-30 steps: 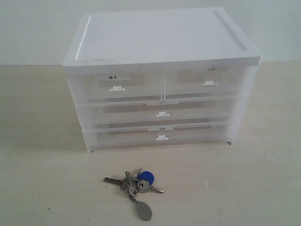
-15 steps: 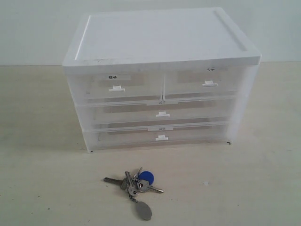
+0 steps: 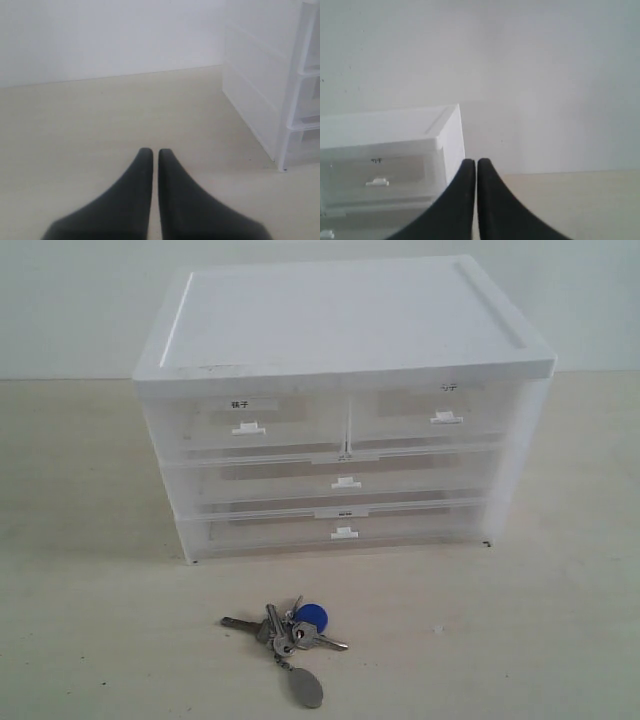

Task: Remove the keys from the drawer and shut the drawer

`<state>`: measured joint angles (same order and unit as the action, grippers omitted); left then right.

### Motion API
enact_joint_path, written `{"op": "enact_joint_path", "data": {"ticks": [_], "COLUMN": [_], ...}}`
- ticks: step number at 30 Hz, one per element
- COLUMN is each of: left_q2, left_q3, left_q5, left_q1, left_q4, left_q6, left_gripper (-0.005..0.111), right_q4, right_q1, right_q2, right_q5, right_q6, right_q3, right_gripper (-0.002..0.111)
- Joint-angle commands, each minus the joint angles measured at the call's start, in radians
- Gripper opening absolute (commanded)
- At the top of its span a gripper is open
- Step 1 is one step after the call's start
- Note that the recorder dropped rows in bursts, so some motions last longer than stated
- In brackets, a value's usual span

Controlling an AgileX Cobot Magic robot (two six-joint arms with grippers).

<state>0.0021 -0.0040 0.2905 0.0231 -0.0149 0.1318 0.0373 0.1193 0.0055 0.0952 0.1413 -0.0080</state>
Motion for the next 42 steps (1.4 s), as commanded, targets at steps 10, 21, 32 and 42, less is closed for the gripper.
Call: {"op": "enact_joint_path", "data": {"ticks": [10, 21, 32, 42], "left_q2": [-0.002, -0.002, -0.002, -0.002], "left_q3": [0.004, 0.004, 0.004, 0.004], "left_q5": [-0.001, -0.001, -0.001, -0.001], "left_q1": [0.003, 0.003, 0.003, 0.003], "left_q4": [0.004, 0.004, 0.004, 0.004], "left_q6": [0.005, 0.005, 0.005, 0.005], "left_gripper": [0.005, 0.005, 0.005, 0.005], "right_q4": [0.103, 0.132, 0.132, 0.132], "right_q1": [-0.008, -0.008, -0.043, -0.061], "right_q2": [-0.005, -0.005, -0.005, -0.005], "right_q5": [-0.328, -0.428, -0.428, -0.428], "right_q6": [-0.055, -0.065, -0.065, -0.065], "right_q3": [0.008, 0.008, 0.008, 0.008], "right_gripper": [0.0, 0.0, 0.0, 0.0]}}
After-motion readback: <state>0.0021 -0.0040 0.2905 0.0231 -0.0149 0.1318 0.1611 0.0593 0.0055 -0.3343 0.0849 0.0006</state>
